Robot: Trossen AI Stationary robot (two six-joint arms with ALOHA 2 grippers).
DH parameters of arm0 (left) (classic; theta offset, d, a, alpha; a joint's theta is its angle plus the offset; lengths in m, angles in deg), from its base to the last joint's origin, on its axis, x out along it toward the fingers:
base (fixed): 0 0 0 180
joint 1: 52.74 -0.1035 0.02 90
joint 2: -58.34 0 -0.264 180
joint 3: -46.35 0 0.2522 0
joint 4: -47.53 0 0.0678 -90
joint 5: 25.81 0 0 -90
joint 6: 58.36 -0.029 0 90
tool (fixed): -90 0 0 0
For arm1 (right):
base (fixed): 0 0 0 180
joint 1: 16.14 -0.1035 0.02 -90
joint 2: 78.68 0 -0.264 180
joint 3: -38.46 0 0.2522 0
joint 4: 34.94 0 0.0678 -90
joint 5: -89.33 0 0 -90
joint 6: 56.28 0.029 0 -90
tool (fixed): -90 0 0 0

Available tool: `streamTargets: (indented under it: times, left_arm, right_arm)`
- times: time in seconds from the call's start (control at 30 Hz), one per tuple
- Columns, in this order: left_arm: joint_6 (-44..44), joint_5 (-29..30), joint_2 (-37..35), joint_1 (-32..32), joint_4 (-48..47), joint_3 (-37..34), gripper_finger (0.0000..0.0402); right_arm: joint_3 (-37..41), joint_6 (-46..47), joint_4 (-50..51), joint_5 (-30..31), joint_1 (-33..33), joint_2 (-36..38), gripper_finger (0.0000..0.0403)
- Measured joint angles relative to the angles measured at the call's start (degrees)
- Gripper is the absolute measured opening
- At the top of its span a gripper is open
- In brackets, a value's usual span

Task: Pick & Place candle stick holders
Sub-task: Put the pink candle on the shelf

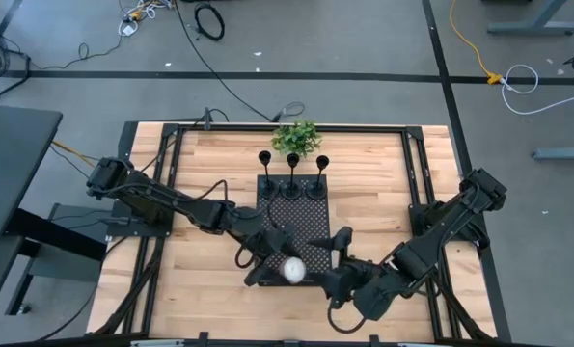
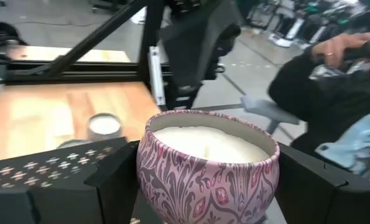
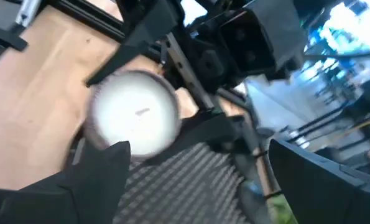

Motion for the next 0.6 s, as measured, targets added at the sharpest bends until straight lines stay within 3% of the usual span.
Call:
streamTargets:
  times: [0.2,0.37,0.6]
  left_arm:
    - [-1.0,3.1,-0.5,1.6,-2.3,0.0,0.0301]
    - [-2.1,11.8,-1.7,4.3,-6.5,0.0,0.0301]
    - [-1.9,21.5,-4.0,7.4,-14.2,-0.1,0.0301]
  right_arm:
    - [0.0,14.2,9.5,1.4,-0.3,1.3,0.0377]
    - [0.0,22.8,15.9,1.1,-0.7,2.6,0.0378]
    - [0.0,25.4,17.9,2.9,-1.2,2.9,0.0378]
